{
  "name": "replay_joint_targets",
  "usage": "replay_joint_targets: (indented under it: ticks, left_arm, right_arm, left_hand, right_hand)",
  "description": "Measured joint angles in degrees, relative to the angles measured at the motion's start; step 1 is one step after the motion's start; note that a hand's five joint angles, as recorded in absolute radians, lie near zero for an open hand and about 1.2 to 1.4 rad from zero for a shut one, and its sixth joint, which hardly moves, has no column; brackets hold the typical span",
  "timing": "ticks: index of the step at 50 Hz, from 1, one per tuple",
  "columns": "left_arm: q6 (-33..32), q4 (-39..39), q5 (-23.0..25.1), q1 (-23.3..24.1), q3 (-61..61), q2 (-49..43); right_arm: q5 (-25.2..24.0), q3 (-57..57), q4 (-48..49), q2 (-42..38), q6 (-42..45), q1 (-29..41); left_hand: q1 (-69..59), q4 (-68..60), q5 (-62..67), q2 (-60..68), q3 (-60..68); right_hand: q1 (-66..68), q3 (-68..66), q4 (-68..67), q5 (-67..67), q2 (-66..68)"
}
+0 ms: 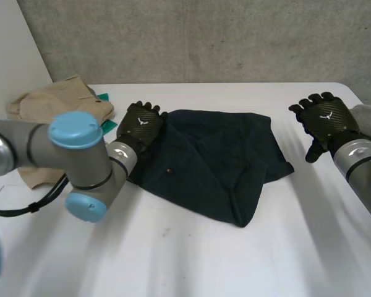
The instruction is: Fold the laundry.
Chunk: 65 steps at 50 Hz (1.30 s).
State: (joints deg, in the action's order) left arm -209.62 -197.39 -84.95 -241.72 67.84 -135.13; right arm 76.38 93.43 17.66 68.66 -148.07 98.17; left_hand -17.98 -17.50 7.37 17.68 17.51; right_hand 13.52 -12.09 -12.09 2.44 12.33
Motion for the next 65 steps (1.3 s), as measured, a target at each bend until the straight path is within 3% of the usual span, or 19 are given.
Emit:
replay_joint_targets:
  ticks: [3,5,8,15,17,25,29,33,37,40,43,45,51,57,65]
  left_arm:
    - [-0.2,-0.1,0.4,-0.2,-3.4,-3.7]
    - [-0.2,-0.3,0.8,-0.6,-6.6,-7.2]
    - [-0.3,-0.6,1.1,-1.1,-9.5,-9.5]
    - [-1.0,-4.2,0.0,-2.2,-17.1,-10.0]
    - [-0.2,-9.2,-0.9,-2.1,-19.9,-7.1]
    - [11.5,-23.5,-1.2,-0.3,-23.0,2.8]
    - [19.6,-24.7,1.6,3.2,-22.7,4.8]
    - [23.3,-22.3,5.8,6.6,-19.6,4.7]
    - [28.0,-19.5,12.5,10.9,-13.7,4.3]
    - [31.6,-18.3,16.9,13.7,-9.7,3.7]
    - [34.0,-17.3,19.8,16.1,-6.9,2.7]
    - [34.7,-16.8,20.6,17.1,-5.9,2.3]
    - [35.3,-15.2,20.3,17.9,-4.3,3.1]
    - [34.8,-12.5,15.1,14.0,-0.9,8.8]
    - [31.3,-5.8,4.1,9.2,9.7,19.4]
  right_arm:
    - [0.0,0.0,0.0,-0.7,0.4,0.0]
    - [0.0,-0.1,0.0,-1.4,1.2,0.0]
    - [0.0,-0.1,0.0,-1.8,2.1,0.0]
    - [0.1,-0.6,0.1,-2.0,3.9,-0.3]
    - [0.2,-0.8,0.1,-1.9,4.1,-0.4]
    - [0.3,-1.2,0.1,-1.3,3.8,-0.7]
    - [0.3,-1.5,0.2,-0.7,3.6,-0.7]
    - [0.7,-2.0,0.2,-0.2,3.4,-0.7]
    - [2.2,-3.2,0.2,0.0,3.4,-1.0]
    - [3.5,-4.3,0.1,0.0,3.4,-1.5]
    - [4.3,-5.3,0.1,-0.1,3.4,-2.6]
    - [4.5,-5.7,0.0,-0.2,3.5,-3.4]
    - [4.2,-6.5,-1.3,-0.4,3.6,-4.5]
    - [1.5,-6.7,-5.7,0.2,3.9,-4.4]
    - [-10.5,-6.0,-18.6,6.8,4.4,-4.0]
  left_hand:
    - [-1.9,-1.9,2.2,2.0,1.8]
    - [-33.6,-30.0,29.5,29.8,29.7]
    - [-48.5,-47.3,45.8,47.5,46.9]
    - [-48.5,-51.1,46.8,50.6,50.3]
    - [-48.5,-51.2,46.8,50.8,50.6]
    - [-48.5,-51.3,46.8,50.8,50.6]
    - [-48.5,-51.3,46.8,50.8,50.6]
    - [-48.5,-51.3,46.8,50.8,50.6]
    - [-48.5,-51.3,46.8,51.1,51.2]
    - [-41.0,-42.1,42.7,42.0,42.2]
    - [-7.2,-13.3,14.3,13.3,14.6]
    - [3.3,-1.2,1.6,1.4,2.3]
    - [4.7,3.2,-3.6,-2.9,-2.7]
    - [4.5,3.2,-3.4,-2.9,-2.7]
    - [4.5,3.2,-3.4,-2.9,-2.7]
  right_hand:
    - [0.0,0.0,0.0,0.0,0.0]
    - [0.0,0.0,0.0,0.0,0.0]
    - [0.0,0.0,0.0,0.0,0.0]
    - [0.0,0.0,0.0,0.0,0.0]
    - [0.0,0.0,0.0,0.0,0.0]
    - [0.0,0.0,0.0,0.0,0.0]
    - [0.0,0.0,0.0,0.0,0.0]
    - [0.0,0.0,0.0,0.0,0.0]
    - [0.0,0.0,0.0,0.0,0.0]
    - [0.0,0.0,0.0,0.0,0.0]
    - [0.0,0.0,0.0,0.0,0.0]
    - [0.0,0.0,0.0,0.0,0.0]
    - [0.0,0.0,0.0,0.0,0.0]
    - [0.0,0.0,0.0,0.0,0.0]
    - [0.0,0.0,0.0,0.0,0.0]
